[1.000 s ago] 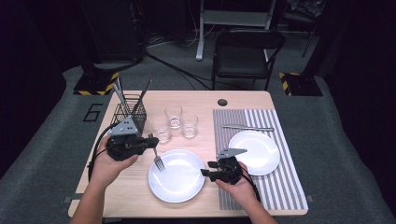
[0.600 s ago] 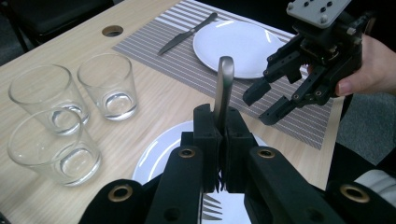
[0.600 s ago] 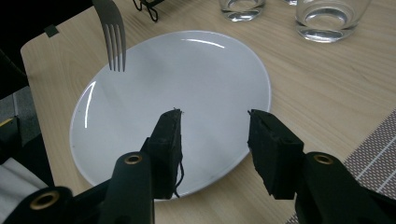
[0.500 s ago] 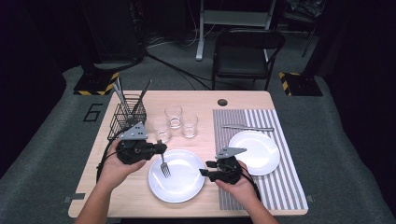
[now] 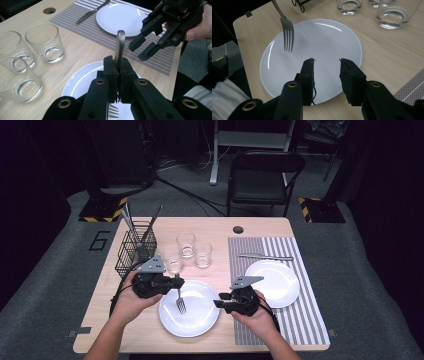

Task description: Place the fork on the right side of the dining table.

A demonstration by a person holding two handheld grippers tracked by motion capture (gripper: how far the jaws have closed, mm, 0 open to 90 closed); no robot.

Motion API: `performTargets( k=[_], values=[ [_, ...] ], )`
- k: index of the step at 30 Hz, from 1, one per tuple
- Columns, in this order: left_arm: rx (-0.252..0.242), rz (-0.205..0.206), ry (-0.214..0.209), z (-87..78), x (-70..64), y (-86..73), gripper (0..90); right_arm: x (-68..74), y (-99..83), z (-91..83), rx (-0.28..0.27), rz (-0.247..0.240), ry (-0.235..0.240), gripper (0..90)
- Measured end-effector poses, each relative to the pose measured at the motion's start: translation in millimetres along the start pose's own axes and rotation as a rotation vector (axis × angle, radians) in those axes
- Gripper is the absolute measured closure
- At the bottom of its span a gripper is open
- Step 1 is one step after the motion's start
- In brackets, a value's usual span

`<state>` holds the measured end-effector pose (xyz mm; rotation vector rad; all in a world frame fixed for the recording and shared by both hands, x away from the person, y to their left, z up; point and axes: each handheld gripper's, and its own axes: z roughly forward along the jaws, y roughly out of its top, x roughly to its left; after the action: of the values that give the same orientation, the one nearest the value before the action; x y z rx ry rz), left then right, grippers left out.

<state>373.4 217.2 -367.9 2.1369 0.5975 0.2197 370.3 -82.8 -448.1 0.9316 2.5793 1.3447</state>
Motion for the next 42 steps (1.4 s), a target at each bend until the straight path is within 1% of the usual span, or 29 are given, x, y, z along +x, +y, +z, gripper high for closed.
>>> performTargets(
  k=[3,4,5,6,7,8,10,11,13,14,16,17,18,20,21,23,26,27,29,30,33,34,36,37,38,39,40,41,42],
  values=[
    [0.007,0.001,-0.009,0.9,-0.5,-0.2,86.8,1.6,4.1,-3.0,0.013,-0.013,0.003,67.6],
    [0.008,0.001,-0.01,1.0,-0.7,-0.2,86.7,2.9,5.3,-3.9,0.021,-0.002,0.004,67.8],
    [0.001,0.0,-0.006,1.5,-1.2,-0.5,86.8,3.1,6.7,-4.3,0.024,-0.011,0.003,68.2],
    [0.0,0.0,-0.007,1.4,-1.4,-0.4,86.7,4.4,7.8,-4.9,0.028,-0.006,0.005,68.3],
    [-0.002,0.0,-0.007,1.3,-1.5,-0.5,86.7,5.0,9.1,-5.0,0.03,-0.017,0.0,68.3],
    [-0.003,0.0,-0.008,1.2,-1.6,-0.5,86.7,6.8,10.2,-5.3,0.038,-0.01,-0.002,68.3],
    [-0.003,0.0,-0.009,1.3,-1.6,-0.5,86.7,8.1,12.7,-5.0,0.038,-0.027,-0.008,68.3],
    [-0.002,0.002,-0.008,1.5,-1.5,-0.6,86.7,8.4,14.0,-5.1,0.04,-0.036,-0.005,68.3],
    [-0.002,0.003,-0.007,2.3,-1.7,-0.8,86.7,10.1,16.6,-6.1,0.048,-0.034,0.001,67.6],
    [-0.003,-0.001,-0.009,2.8,-1.9,-1.0,86.8,10.6,18.2,-6.7,0.048,-0.043,0.0,66.8],
    [0.009,0.005,-0.015,2.8,-1.7,-0.7,86.7,12.3,21.5,-8.9,0.046,-0.047,0.001,64.7],
    [0.008,0.008,-0.009,3.2,-2.3,-0.8,86.8,12.5,23.3,-10.0,0.037,-0.056,0.007,64.1],
    [0.004,0.008,-0.008,3.7,-2.6,-0.9,86.7,13.5,25.1,-11.5,0.034,-0.056,0.012,63.5],
    [0.006,0.01,-0.013,3.9,-2.6,-0.7,86.7,15.1,28.7,-14.1,0.029,-0.078,0.021,62.1],
    [0.005,0.011,-0.013,4.0,-2.7,-0.6,86.7,16.7,30.2,-15.4,0.03,-0.08,0.023,61.9],
    [0.005,0.011,-0.014,4.0,-3.0,-0.6,86.7,18.3,33.4,-16.9,0.029,-0.102,0.026,61.9],
    [0.009,0.013,-0.017,3.6,-3.1,-0.4,86.7,21.2,37.2,-18.3,0.033,-0.11,0.034,62.3],
    [0.011,0.015,-0.016,3.5,-3.2,-0.3,86.7,21.3,38.3,-18.4,0.034,-0.122,0.037,62.8],
    [0.007,0.013,-0.019,4.1,-3.7,-0.5,86.8,21.9,40.1,-18.3,0.037,-0.131,0.039,63.2],
    [0.001,0.012,-0.014,4.8,-4.2,-0.8,86.8,22.4,40.6,-18.4,0.04,-0.128,0.041,63.5],
    [0.008,0.016,-0.012,5.0,-4.4,-0.7,86.8,22.1,42.5,-18.0,0.04,-0.136,0.044,64.2],
    [0.009,0.019,-0.011,5.3,-4.4,-0.8,86.7,22.7,42.9,-18.3,0.043,-0.129,0.045,64.6],
    [0.005,0.017,-0.021,6.8,-5.0,-1.2,86.8,22.6,44.1,-18.4,0.04,-0.139,0.05,64.7],
    [0.014,0.024,-0.021,6.8,-5.1,-0.8,86.8,23.1,44.6,-18.7,0.04,-0.137,0.051,64.8],
    [0.014,0.028,-0.024,7.6,-5.6,-0.7,86.7,23.2,45.3,-18.8,0.038,-0.146,0.051,65.0],
    [0.012,0.026,-0.025,8.4,-6.7,-0.6,86.8,24.3,45.9,-19.2,0.039,-0.141,0.052,65.2],
    [0.018,0.029,-0.028,8.4,-7.3,-0.2,86.8,24.3,46.7,-19.3,0.037,-0.149,0.057,65.4],
    [0.009,0.028,-0.029,9.5,-8.2,-0.4,86.8,24.9,47.4,-19.7,0.038,-0.148,0.059,65.6],
    [0.008,0.032,-0.033,9.8,-8.7,-0.1,86.8,24.5,48.2,-20.2,0.037,-0.16,0.064,65.9]
  ],
)
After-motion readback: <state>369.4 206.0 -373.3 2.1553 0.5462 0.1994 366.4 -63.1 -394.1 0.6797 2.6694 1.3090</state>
